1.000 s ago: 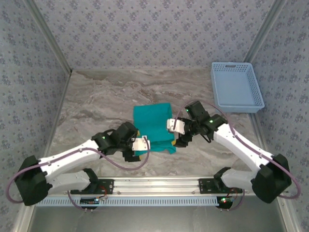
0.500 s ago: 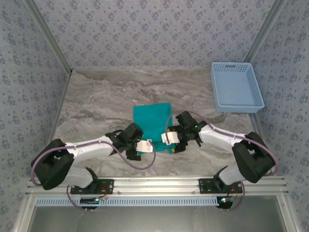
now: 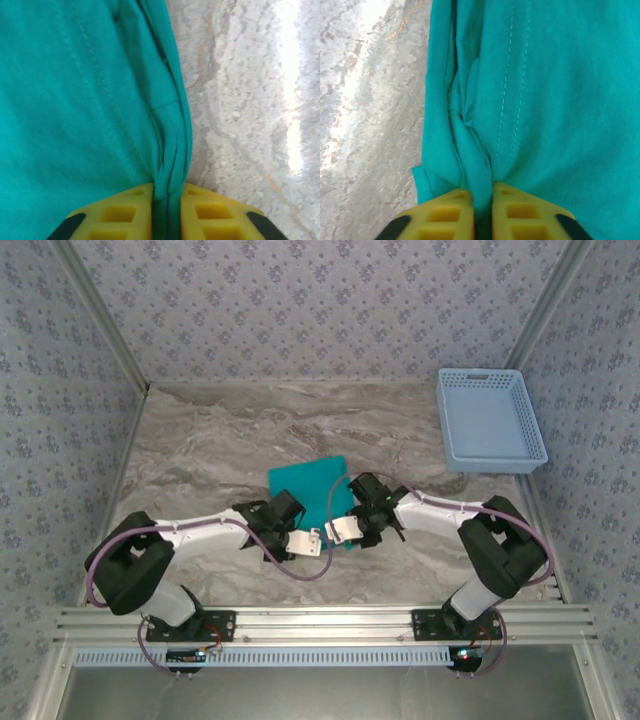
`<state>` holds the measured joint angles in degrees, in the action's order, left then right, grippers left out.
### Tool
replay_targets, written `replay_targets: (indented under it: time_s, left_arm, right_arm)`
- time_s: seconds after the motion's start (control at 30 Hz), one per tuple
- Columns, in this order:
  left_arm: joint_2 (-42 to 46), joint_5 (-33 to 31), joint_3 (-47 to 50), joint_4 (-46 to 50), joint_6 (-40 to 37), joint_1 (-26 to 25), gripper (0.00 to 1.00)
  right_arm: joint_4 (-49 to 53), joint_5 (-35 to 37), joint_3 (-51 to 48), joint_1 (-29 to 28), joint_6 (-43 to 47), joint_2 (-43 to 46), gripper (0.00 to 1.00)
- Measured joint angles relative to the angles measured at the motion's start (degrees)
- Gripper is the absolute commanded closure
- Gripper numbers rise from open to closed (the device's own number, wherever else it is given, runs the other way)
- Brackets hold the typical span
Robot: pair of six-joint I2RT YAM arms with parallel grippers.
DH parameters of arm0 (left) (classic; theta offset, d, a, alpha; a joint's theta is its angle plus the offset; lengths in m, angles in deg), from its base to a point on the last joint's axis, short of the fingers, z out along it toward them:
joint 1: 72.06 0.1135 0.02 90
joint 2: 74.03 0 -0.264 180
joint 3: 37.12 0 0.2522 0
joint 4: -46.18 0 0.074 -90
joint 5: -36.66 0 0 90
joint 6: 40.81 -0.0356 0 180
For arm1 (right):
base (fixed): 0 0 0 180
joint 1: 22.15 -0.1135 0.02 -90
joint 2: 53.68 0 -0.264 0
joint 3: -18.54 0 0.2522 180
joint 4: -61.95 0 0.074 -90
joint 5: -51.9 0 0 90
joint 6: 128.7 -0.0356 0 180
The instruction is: Fold the inside-out t-shirt
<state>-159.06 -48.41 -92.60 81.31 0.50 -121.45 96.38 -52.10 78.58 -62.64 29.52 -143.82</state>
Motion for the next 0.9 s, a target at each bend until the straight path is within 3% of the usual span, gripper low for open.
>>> replay_targets:
  time_s: [0.23, 0.47, 0.67, 0.8, 0.9]
  left_arm:
    - [8.7, 6.2, -1.0, 9.8, -0.6, -0.4, 0.9]
    - [18.5, 22.1, -9.4, 26.3, -0.1, -2.0, 0.88]
    - [12.0, 32.7, -16.0, 37.2, -1.2, 1.2, 0.89]
    - [6.2, 39.0, -18.4, 41.4, -4.5, 8.6, 0.88]
    - [3.0, 40.4, -18.4, 40.8, -5.3, 13.2, 0.88]
  right_arm:
    - [11.9, 1.2, -1.2, -5.9, -0.7, 11.1, 1.0]
    - [29.3, -8.8, 4.2, -5.4, -8.1, 22.0, 1.0]
    - [41.2, -22.5, 13.3, 0.8, -11.6, 17.6, 1.0]
    - [48.7, -29.3, 19.6, 6.7, -9.0, 9.7, 1.0]
    - [52.3, -32.0, 23.2, 8.6, -6.1, 3.4, 1.0]
